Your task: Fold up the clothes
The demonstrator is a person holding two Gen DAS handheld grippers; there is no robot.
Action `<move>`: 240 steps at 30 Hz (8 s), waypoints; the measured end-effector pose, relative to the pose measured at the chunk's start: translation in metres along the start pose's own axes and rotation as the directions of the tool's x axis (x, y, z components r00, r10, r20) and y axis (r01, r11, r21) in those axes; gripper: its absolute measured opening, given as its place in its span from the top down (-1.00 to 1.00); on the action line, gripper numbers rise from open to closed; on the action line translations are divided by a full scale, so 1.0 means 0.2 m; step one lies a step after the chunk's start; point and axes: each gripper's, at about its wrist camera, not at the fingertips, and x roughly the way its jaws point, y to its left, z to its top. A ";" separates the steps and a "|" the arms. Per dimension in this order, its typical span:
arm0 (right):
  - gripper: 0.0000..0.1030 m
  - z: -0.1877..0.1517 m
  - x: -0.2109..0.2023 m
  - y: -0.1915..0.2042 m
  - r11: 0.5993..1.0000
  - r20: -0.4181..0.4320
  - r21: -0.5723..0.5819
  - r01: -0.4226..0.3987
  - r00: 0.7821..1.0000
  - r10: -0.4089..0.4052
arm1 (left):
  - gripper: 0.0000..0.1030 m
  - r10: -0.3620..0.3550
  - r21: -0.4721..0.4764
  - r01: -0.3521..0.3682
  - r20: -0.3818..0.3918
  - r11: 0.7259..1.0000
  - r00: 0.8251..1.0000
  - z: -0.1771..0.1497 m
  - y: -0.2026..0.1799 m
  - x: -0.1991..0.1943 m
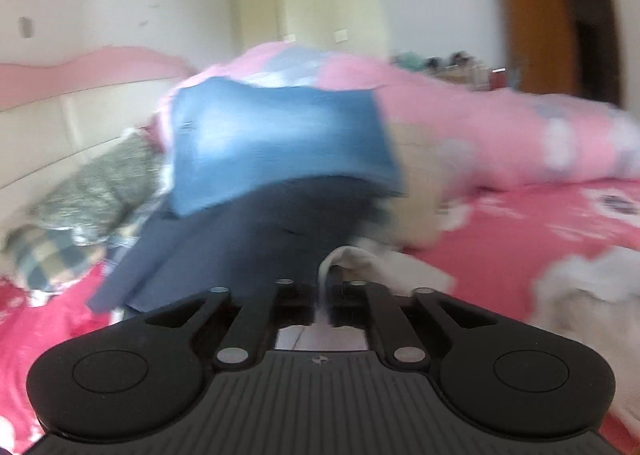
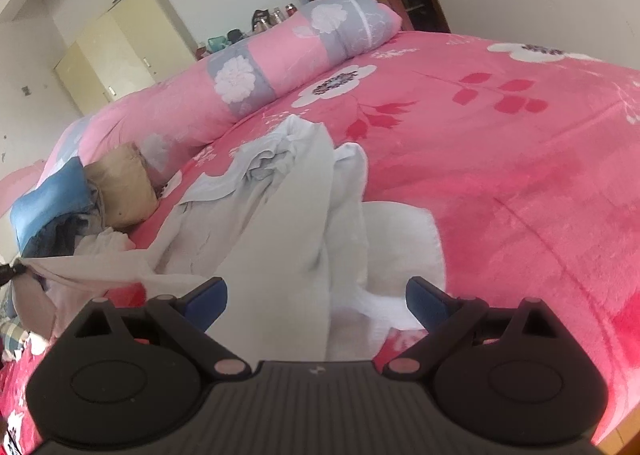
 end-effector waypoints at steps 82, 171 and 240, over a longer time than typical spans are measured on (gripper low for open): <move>0.32 -0.35 0.03 0.10 0.967 -0.204 0.074 -0.243 0.946 0.253 | -1.00 -0.672 -0.258 0.622 -0.340 0.739 0.657 -0.85 -0.95 -0.64; 0.70 0.14 -0.35 -0.89 0.953 0.023 0.302 0.007 1.000 -0.014 | 0.58 -0.711 -0.577 0.490 -0.244 0.653 0.660 -1.01 -0.23 -1.00; 1.00 -0.11 -0.04 -0.24 0.842 -0.047 0.431 -0.326 0.923 0.382 | -0.41 -0.730 0.258 0.753 -0.198 0.605 0.655 -1.10 -0.83 -1.23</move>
